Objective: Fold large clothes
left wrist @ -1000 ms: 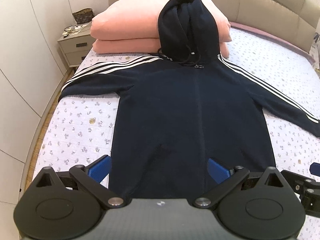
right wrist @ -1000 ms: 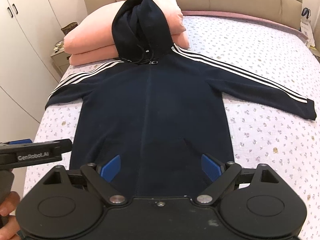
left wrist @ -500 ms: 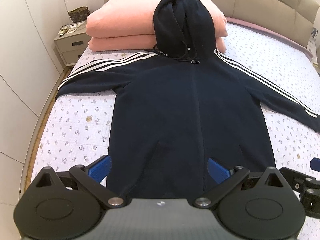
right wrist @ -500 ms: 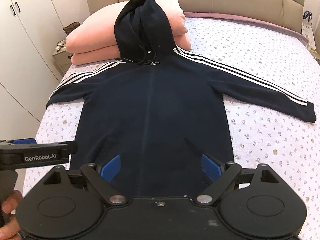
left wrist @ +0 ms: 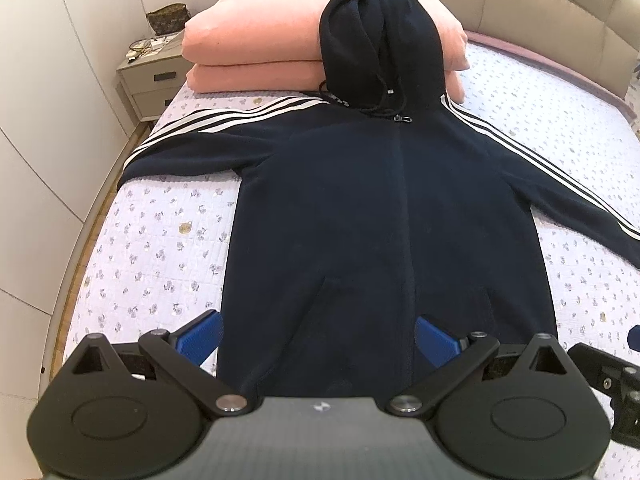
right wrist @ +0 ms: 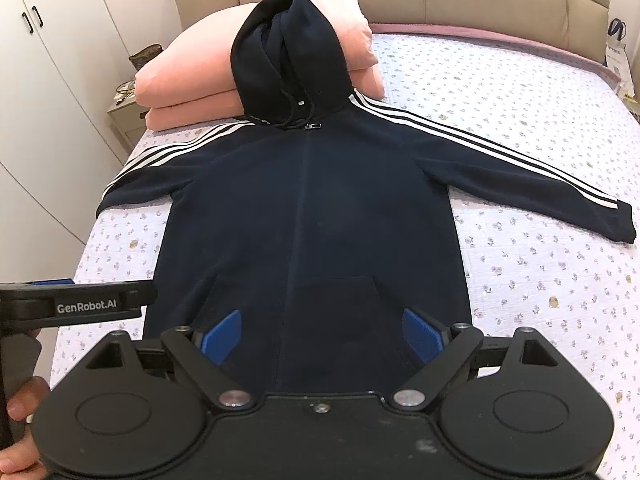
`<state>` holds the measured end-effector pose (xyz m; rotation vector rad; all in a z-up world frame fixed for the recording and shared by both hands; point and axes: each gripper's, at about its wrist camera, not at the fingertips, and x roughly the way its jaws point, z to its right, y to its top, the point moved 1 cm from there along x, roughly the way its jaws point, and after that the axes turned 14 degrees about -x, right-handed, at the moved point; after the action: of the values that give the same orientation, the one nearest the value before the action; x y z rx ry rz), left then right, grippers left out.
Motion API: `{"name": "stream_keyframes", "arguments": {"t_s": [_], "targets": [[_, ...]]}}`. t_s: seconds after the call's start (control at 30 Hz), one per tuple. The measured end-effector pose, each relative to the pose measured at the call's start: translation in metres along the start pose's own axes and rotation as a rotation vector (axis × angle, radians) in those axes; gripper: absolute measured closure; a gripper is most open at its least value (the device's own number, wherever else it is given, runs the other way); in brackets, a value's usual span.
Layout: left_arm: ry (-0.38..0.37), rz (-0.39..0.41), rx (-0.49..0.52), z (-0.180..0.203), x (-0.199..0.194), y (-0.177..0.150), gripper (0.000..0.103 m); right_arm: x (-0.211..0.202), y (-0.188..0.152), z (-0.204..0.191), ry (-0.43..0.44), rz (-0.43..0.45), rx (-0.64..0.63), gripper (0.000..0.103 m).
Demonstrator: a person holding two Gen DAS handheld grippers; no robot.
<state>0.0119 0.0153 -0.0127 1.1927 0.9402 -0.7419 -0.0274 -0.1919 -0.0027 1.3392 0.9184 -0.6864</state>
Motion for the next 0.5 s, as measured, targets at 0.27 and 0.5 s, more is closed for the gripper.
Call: {"name": "stream_keyframes", "arguments": {"t_s": [0.27,0.5], "targets": [[0.006,0.004,-0.019,-0.0022,-0.0023,0.0,0.0,-0.0049,-0.0013,0.0019,-0.013,0.009,0.001,0.0],[0.011,0.019,-0.049,-0.0064,-0.0054,0.0017,0.0,-0.0081,-0.0044,0.0011,-0.016,0.016,0.009,0.0]]}}
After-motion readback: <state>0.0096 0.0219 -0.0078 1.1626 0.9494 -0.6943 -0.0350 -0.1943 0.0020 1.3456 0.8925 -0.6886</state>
